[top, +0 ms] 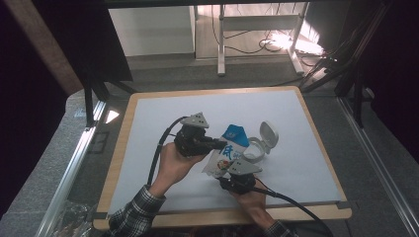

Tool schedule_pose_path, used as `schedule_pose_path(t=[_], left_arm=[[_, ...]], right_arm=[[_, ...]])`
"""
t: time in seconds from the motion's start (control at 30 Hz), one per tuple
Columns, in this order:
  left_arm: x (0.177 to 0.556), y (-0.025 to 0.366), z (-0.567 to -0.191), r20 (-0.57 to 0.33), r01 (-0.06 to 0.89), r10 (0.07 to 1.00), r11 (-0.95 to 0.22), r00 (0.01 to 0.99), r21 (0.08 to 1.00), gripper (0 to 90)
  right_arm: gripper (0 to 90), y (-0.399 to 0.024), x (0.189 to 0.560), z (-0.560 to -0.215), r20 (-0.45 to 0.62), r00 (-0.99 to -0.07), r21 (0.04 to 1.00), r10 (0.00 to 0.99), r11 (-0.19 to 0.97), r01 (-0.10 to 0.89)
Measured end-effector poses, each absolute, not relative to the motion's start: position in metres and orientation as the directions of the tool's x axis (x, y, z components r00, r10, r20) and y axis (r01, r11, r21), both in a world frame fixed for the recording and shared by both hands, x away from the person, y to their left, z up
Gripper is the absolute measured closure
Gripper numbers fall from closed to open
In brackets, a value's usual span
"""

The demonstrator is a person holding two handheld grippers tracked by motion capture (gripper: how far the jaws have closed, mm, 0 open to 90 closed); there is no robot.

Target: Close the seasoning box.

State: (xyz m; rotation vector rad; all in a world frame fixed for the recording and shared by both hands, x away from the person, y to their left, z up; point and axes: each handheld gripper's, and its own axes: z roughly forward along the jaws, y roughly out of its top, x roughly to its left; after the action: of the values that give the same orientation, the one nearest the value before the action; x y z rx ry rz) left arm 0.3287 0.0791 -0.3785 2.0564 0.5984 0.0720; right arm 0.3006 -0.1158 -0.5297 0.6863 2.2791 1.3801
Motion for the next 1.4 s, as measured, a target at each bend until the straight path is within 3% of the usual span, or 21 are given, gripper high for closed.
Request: schedule_pose_path(t=[0.37,1.4], left_arm=[[0.336,0.071,-0.385,-0.164,0.373,0.443,-0.441,0.882,0.817,89.0],[0.348,0.053,-0.389,-0.16,0.347,0.399,-0.457,0.903,0.819,87.4]], right_arm=[[58.5,-0.116,0.303,-0.532,0.021,-0.838,0.88,0.545,0.388,0.274],[60.6,-0.121,0.296,-0.526,0.037,-0.888,0.896,0.458,0.379,0.232]])
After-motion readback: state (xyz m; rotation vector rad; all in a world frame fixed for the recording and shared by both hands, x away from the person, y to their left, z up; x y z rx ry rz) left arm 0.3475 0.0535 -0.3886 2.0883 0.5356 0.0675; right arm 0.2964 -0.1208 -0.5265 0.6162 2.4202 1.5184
